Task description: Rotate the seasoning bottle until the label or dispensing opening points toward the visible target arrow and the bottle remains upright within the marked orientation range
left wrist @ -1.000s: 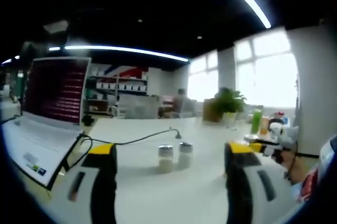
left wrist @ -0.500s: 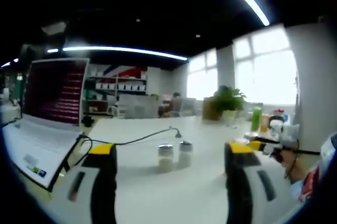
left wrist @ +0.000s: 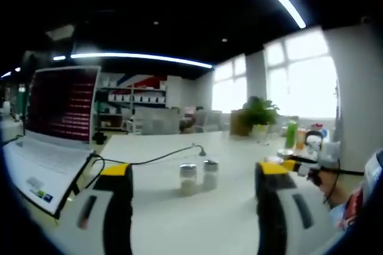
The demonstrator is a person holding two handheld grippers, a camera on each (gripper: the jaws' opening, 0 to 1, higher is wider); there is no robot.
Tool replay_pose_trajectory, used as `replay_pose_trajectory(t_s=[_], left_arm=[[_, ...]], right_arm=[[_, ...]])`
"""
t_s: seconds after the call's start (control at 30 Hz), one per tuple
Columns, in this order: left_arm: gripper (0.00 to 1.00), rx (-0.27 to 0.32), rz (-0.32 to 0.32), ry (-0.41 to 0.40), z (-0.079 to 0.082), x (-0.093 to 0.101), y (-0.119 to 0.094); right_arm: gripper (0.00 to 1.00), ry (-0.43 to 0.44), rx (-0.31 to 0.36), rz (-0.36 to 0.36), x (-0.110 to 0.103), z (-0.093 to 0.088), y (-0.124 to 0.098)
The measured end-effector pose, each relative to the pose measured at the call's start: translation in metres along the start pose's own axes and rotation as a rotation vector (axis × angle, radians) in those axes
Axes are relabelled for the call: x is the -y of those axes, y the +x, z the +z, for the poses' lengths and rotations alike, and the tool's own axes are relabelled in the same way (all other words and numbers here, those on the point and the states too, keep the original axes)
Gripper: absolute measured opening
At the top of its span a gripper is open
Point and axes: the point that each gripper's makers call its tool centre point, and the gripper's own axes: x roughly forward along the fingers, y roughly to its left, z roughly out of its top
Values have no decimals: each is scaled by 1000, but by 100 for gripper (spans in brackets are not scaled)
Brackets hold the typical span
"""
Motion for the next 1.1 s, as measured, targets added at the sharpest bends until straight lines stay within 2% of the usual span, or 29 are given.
replay_pose_trajectory(t_s=[0.33, 0.37, 0.47, 0.6, 0.73, 0.93, 1.0, 1.1], left_arm=[[89, 1, 2, -8, 0, -3, 2], [89, 3, 1, -8, 0, -3, 2], [89, 2, 3, -6, 0, -3, 2], [89, -1, 3, -8, 0, -4, 2], [89, -2, 0, -6, -1, -3, 3], [89, -4, 0, -2, -1, -3, 3], [89, -1, 2, -4, 0, -4, 3], [89, -9, 4, -7, -3, -6, 4]], right_arm=[[38, 2, 1, 1, 0, -1, 0], [39, 10, -4, 1, 0, -2, 0], [57, 33, 6, -16, 5, -2, -2], [57, 33, 19, -35, 11, 3, -6], [58, 9, 13, -21, 6, 7, -8], [60, -39, 36, 14, -9, 23, -15], [59, -35, 73, 13, -8, 36, -19], [58, -94, 111, 44, -13, 59, -24]])
